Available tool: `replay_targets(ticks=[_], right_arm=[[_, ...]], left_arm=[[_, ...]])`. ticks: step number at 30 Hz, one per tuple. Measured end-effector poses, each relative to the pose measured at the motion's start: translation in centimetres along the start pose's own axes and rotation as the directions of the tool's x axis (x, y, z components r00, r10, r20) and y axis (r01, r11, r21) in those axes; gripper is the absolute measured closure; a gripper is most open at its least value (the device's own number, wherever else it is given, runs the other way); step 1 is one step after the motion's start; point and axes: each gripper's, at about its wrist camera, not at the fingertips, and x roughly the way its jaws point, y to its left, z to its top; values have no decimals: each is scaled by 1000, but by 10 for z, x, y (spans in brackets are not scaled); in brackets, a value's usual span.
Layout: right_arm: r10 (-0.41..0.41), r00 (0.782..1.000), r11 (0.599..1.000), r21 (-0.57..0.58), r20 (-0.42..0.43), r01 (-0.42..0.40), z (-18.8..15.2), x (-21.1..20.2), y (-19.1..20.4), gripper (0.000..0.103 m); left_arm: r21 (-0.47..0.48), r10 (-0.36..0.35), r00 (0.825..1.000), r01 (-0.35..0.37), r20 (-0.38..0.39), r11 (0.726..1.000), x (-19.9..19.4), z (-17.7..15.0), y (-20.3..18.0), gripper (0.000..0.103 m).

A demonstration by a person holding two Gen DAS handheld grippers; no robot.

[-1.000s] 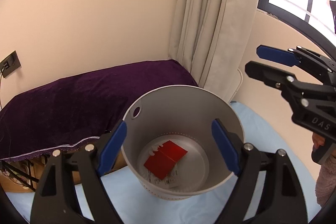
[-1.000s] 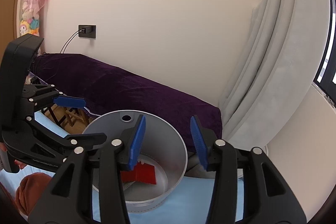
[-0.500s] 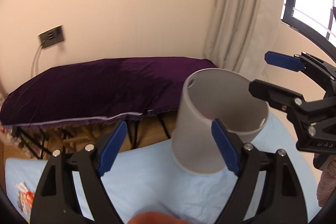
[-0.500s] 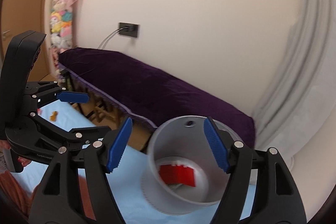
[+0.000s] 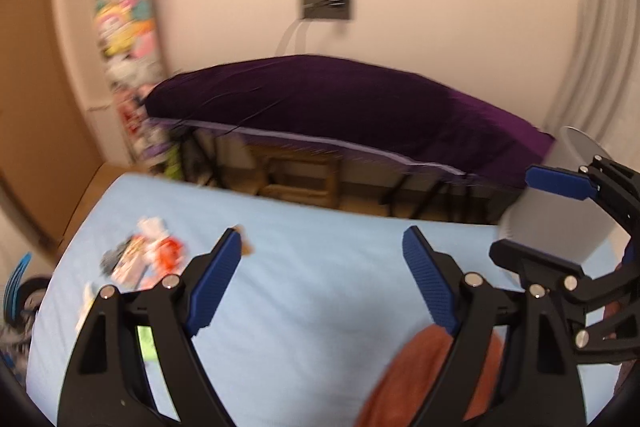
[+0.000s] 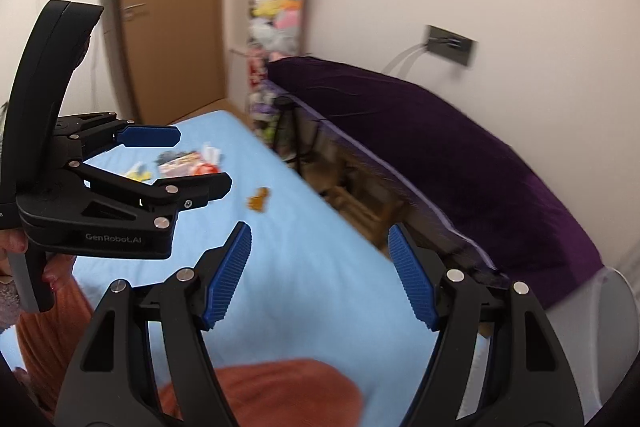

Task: Collect trash
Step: 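Move both open tools back over the bed toward the remaining trash, then grasp the yellow LIPO wrapper with the left tool while the right tool grasps the green cloth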

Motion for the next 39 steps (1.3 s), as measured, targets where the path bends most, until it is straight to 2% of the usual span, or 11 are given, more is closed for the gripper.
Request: replay_targets(ticks=[6,9,14,19,22,31,39], right_arm=[[158,987,986,-60,-17,-159,18,51,94,35],[223,974,970,-91,-35,-225,24,79,140,35],[281,956,946,-142,-84,-290,23,126,206,35],[311,939,934,-134,-147,-330,9,173,255,35],[319,930,930,-127,-183,-344,0,205,276,35],[290,913,911,-209,-286,-355,-27,276,319,35],[291,882,881,-255,-370,-398,-52,330,346,36]], left_arm=[[-139,153,986,-162,-70,977,-12,-50,110,20],[-201,208,971,-229,-121,952,-15,-80,161,20],[-306,253,944,-310,-212,900,-15,-129,235,20],[-387,236,927,-341,-292,857,2,-169,284,20],[-408,216,917,-348,-336,844,18,-188,299,20],[-489,132,889,-359,-438,795,74,-229,339,20],[-501,81,851,-379,-518,778,112,-248,356,20]])
